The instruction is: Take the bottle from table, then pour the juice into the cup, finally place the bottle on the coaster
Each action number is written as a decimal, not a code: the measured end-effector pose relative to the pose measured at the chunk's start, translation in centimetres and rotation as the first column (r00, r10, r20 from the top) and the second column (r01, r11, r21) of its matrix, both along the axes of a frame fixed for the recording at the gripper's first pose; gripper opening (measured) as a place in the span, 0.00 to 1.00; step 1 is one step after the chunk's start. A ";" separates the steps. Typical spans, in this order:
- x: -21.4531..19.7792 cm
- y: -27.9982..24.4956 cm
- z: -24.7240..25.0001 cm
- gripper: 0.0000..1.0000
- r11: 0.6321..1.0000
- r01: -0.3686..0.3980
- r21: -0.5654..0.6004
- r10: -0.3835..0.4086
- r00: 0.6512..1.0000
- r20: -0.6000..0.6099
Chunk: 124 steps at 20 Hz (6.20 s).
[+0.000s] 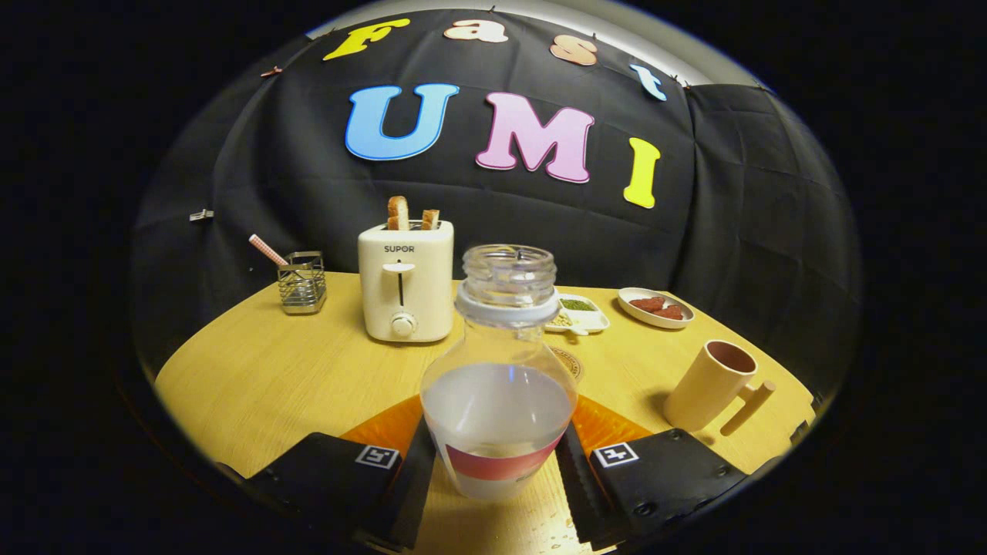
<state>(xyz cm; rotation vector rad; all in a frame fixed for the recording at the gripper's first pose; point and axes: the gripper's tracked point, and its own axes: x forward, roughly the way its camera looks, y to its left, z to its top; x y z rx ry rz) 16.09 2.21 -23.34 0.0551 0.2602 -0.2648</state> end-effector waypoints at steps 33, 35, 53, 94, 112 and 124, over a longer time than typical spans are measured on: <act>-1.4 -17.1 4.9 0.71 0.349 0.180 0.920 -0.347 0.936 -0.051; -1.4 -17.6 4.1 0.71 0.250 0.191 0.949 -0.379 0.921 -0.085; 1.0 -17.3 1.3 0.72 -0.247 0.188 0.951 -0.413 0.867 -0.279; 3.7 -20.7 3.3 0.72 -0.793 0.026 0.609 -0.315 0.837 -0.447; 4.3 -22.3 7.1 0.72 -0.905 -0.045 0.422 -0.259 0.846 -0.466; 3.5 -22.5 8.0 0.72 -0.907 -0.063 0.416 -0.267 0.850 -0.455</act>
